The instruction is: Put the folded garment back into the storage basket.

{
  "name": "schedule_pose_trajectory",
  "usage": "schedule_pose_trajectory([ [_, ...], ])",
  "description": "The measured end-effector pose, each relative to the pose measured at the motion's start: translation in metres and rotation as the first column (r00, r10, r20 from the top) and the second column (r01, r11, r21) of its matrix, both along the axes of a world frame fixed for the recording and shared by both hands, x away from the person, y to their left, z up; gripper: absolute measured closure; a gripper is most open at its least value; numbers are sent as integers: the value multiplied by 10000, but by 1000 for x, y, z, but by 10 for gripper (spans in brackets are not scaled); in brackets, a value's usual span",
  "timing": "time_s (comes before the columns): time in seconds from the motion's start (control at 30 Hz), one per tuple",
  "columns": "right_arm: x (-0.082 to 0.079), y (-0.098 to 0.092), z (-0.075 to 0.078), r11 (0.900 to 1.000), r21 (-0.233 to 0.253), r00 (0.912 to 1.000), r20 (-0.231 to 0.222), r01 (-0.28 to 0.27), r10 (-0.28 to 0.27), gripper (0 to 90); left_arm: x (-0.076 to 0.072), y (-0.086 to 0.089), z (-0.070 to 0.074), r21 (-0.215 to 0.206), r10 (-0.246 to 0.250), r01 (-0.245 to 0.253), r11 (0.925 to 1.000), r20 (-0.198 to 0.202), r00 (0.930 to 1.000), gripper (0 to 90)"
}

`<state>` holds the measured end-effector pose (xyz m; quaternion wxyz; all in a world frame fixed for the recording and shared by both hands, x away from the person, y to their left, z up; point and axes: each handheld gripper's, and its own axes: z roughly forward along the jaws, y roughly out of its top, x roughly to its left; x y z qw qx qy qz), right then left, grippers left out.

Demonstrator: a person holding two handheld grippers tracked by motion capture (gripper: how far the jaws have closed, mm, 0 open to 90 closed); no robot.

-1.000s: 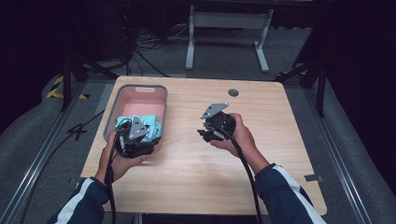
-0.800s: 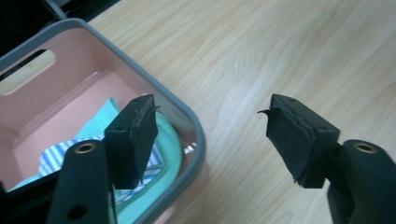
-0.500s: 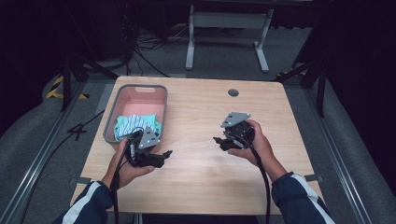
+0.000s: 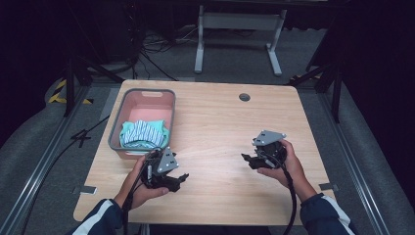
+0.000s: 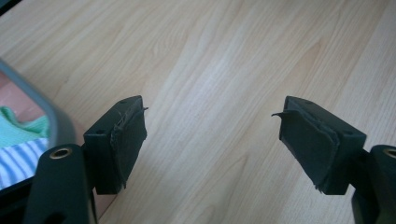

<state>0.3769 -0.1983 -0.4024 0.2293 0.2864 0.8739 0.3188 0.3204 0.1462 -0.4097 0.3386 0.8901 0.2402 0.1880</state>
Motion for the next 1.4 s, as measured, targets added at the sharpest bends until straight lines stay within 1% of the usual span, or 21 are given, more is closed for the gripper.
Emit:
schedule_pose_trajectory([
  [0.03,0,0,0,10000,0,10000,0,0,0,325,0,-1,-3,-30,-37,37,10000,-39,10000,231],
  [0.07,-2,-3,-2,10000,-3,10000,-30,50,-50,325,0,-2,-6,98,-97,98,9999,-90,9999,231],
  [0.13,-6,-9,-7,9999,-28,9999,-43,130,-130,322,0,-5,-13,183,-104,108,9998,-210,9997,231],
  [0.17,-8,-12,-11,9998,-66,9998,-80,175,-175,320,0,-6,-16,305,-184,193,9993,-302,9994,231],
  [0.23,-12,-18,-16,9995,-179,9996,-94,266,-268,315,0,-9,-22,594,-289,306,9978,-295,9991,228],
  [0.3,-16,-23,-22,9993,-233,9994,-126,304,-307,314,0,-11,-28,745,-440,463,9961,-334,9985,222],
  [0.6,-36,-49,-44,9978,-298,9979,-238,600,-607,277,4,-9,-46,796,-549,610,9950,-766,9956,207],
  [0.63,-39,-53,-47,9974,-238,9975,-206,678,-683,274,4,-8,-47,779,-584,646,9949,-795,9951,205],
  [0.77,-47,-64,-59,9954,50,9942,-492,962,-958,271,4,-6,-52,810,-678,754,9939,-931,9933,199],
  [0.8,-48,-67,-62,9946,15,9930,-559,1042,-1040,270,4,-4,-54,770,-700,769,9941,-890,9936,195],
  [0.83,-51,-70,-65,9922,41,9905,-579,1249,-1245,263,4,-3,-56,738,-703,777,9942,-980,9927,195],
  [0.87,-51,-70,-65,9922,41,9905,-579,1249,-1245,263,4,-3,-56,738,-703,777,9942,-980,9927,194],
  [0.93,-55,-77,-70,9901,296,9877,-798,1370,-1343,246,5,1,-61,616,-556,627,9961,-1101,9924,182],
  [0.97,-56,-79,-73,9884,446,9862,-872,1449,-1407,244,5,2,-62,371,-507,556,9978,-1215,9913,174],
  [1.0,-58,-82,-75,9858,720,9851,-928,1515,-1446,242,6,4,-63,334,-500,547,9979,-1295,9903,173],
  [1.07,-60,-86,-77,9798,1094,9821,-1057,1671,-1557,225,7,6,-65,16,-483,490,9988,-1375,9893,166],
  [1.1,-60,-88,-79,9765,1265,9812,-1054,1743,-1615,209,7,7,-67,-148,-493,477,9988,-1405,9889,166],
  [1.13,-60,-90,-81,9736,1422,9808,-1051,1784,-1644,195,7,9,-69,-382,-423,369,9986,-1536,9872,161],
  [1.17,-60,-93,-84,9661,1727,9777,-1185,1920,-1732,187,8,11,-71,-623,-339,235,9978,-1712,9847,151],
  [1.2,-59,-94,-84,9622,1841,9747,-1357,2007,-1774,183,9,14,-73,-839,-389,249,9962,-1692,9848,147],
  [1.4,-58,-95,-84,9620,1841,9746,-1360,2016,-1782,178,10,14,-74,-865,-420,278,9959,-1666,9851,134],
])
